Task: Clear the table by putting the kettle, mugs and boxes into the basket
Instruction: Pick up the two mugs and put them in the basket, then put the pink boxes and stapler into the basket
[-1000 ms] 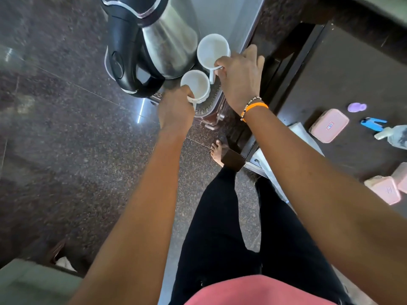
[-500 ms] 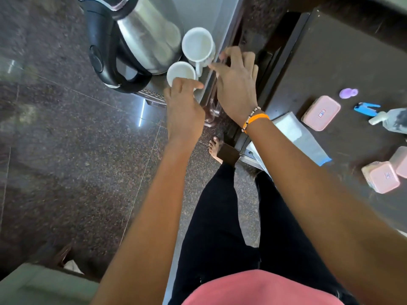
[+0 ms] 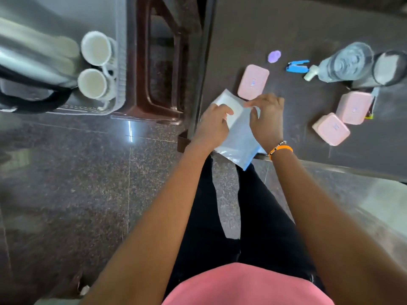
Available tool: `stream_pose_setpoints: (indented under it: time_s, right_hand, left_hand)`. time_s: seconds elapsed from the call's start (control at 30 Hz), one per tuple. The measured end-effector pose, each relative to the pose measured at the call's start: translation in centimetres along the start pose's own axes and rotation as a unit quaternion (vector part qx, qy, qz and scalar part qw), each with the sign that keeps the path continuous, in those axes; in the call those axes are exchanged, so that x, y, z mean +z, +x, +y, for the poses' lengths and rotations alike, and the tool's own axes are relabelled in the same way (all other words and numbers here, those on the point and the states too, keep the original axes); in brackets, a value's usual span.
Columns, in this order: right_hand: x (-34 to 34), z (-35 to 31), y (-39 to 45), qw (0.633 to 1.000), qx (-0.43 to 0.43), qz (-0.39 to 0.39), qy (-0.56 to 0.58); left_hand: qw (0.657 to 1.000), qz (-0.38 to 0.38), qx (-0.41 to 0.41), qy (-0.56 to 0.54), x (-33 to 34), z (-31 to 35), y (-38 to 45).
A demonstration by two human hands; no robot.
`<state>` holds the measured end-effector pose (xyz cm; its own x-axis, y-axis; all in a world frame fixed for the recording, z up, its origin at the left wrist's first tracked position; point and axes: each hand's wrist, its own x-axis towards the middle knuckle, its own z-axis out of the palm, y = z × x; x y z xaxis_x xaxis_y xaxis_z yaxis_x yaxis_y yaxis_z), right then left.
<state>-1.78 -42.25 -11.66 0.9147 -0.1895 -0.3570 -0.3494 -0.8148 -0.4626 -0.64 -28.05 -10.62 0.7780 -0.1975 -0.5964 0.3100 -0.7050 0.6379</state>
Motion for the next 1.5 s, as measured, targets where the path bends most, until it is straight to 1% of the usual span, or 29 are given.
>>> stream_pose_setpoints:
  time_s: [0.1,0.3,0.47,0.53,0.6,0.7,0.8,0.87,0.93,1.03,1.13,1.2,1.27,1.37,1.5]
  right_hand:
    - [-1.1,4.3,0.1,0.999,0.039,-0.004,0.016]
    - [-1.6,9.6,0.6,0.997,0.066,-0.035,0.032]
    - [-2.2,12.4,1.1,0.994,0.076,-0.037,0.069]
    - [-2.5,13.3,1.4,0.991,0.097,-0.029,0.089]
    - [-2.9,14.2,1.7,0.986,0.124,-0.012,0.112]
    - [-3.7,15.5,1.8,0.971,0.177,0.031,0.160]
    - [-4.3,17.1,1.2,0.933,0.271,0.120,0.205]
    - [-4.3,18.5,0.5,0.904,0.336,0.172,0.200]
    - [-4.3,20.0,-0.1,0.875,0.399,0.201,0.189]
    - [-4.3,22.0,-0.3,0.818,0.490,0.225,0.199]
    - [-4.1,23.4,0.0,0.772,0.540,0.203,0.267]
    - [-4.1,24.0,0.1,0.745,0.542,0.183,0.341]
    - [-4.2,24.2,0.2,0.728,0.547,0.169,0.377]
    - [-4.1,23.9,-0.3,0.701,0.550,0.145,0.430]
    - [-3.8,22.6,-1.6,0.657,0.536,0.076,0.525]
  left_hand:
    - [0.998,-0.044,-0.024,0.022,2.6,1.9,2.4]
    - [0.995,-0.037,-0.081,0.036,5.0,4.0,7.7]
    - [0.987,-0.011,-0.143,-0.068,6.8,5.1,10.4]
    - [0.987,0.015,-0.136,-0.081,7.5,5.7,10.7]
    - [0.989,0.024,-0.122,-0.079,8.5,6.6,10.7]
    - [0.995,0.021,-0.098,-0.022,10.6,7.7,10.4]
    - [0.996,0.036,-0.068,0.033,12.8,9.1,9.6]
    - [0.997,0.044,-0.056,0.034,14.1,10.1,9.0]
    - [0.998,0.043,-0.046,0.029,15.4,11.0,8.4]
    - [0.998,0.034,-0.049,0.026,17.0,11.6,7.8]
    - [0.997,0.023,-0.063,0.041,18.0,11.5,7.5]
    - [0.996,0.014,-0.086,0.028,18.1,11.4,7.2]
    - [0.995,0.010,-0.104,0.002,18.0,11.2,6.9]
    - [0.994,0.019,-0.103,-0.036,17.2,10.7,6.4]
    - [0.986,0.042,-0.136,-0.091,15.6,9.6,5.4]
